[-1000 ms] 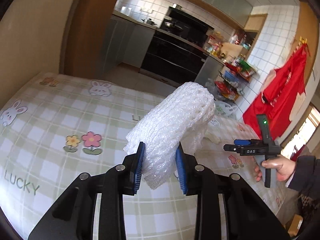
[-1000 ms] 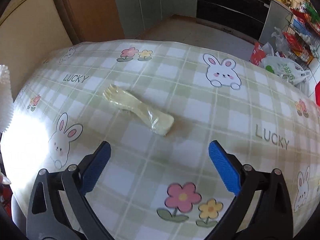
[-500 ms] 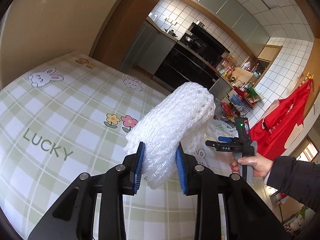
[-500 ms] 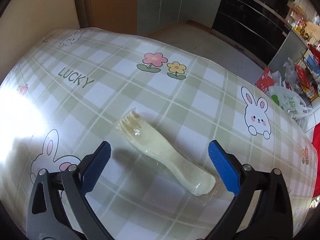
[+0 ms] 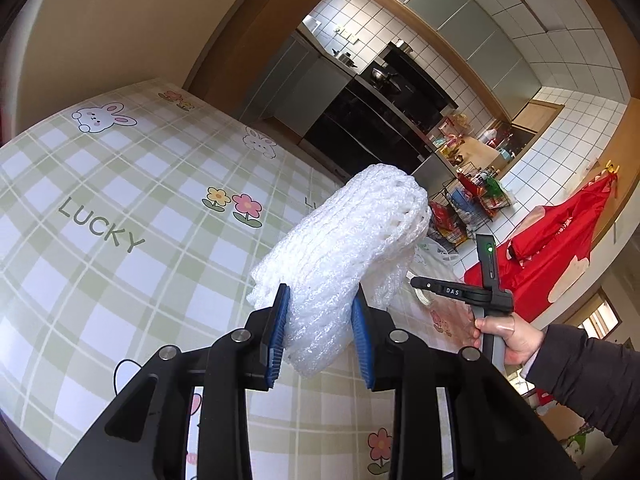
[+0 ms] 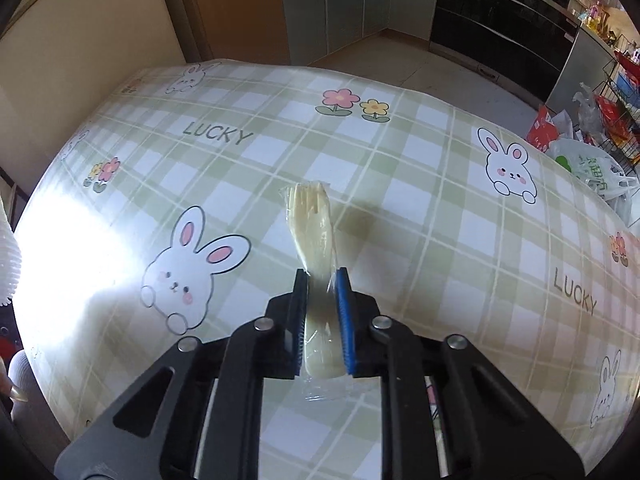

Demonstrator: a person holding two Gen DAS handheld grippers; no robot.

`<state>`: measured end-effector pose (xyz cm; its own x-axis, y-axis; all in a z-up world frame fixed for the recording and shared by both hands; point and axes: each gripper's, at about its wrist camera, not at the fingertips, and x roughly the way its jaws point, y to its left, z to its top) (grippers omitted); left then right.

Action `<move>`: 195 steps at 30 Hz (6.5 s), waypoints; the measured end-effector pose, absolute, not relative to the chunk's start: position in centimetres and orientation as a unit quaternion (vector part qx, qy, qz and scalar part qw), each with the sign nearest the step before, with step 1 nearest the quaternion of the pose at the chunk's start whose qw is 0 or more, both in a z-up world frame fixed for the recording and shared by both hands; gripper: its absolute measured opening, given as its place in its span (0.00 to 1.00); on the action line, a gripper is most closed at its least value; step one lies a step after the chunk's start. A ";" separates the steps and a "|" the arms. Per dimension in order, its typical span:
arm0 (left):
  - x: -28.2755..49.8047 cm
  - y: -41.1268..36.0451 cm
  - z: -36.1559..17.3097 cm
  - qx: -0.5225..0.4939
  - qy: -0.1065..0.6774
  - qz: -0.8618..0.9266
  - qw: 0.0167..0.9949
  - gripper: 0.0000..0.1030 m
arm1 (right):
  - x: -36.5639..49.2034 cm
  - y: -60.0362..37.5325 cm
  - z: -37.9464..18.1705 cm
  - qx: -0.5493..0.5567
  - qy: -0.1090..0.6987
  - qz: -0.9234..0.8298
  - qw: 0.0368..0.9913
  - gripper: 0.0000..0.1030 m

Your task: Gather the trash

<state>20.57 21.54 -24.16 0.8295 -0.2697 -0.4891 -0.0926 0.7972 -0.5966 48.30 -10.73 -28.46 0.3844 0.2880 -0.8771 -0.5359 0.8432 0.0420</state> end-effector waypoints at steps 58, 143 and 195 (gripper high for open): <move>1.5 12.4 -10.6 -0.263 0.247 -0.161 0.919 0.29 | 4.4 -21.3 -12.9 0.049 0.264 0.339 0.902 0.21; 3.1 3.4 -2.4 0.011 0.208 -0.071 0.975 0.94 | 6.3 -23.5 -4.6 -0.031 0.222 0.121 0.967 0.95; 2.7 2.9 -2.1 0.033 0.205 -0.075 0.975 0.94 | 6.7 -24.3 -4.8 -0.044 0.238 0.094 0.966 0.95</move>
<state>2.66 2.94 -2.07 0.9048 -0.1318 -0.4049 0.1589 0.9867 0.0340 6.72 -24.30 -4.75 0.8695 0.1605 -0.4671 -0.2021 0.9785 -0.0401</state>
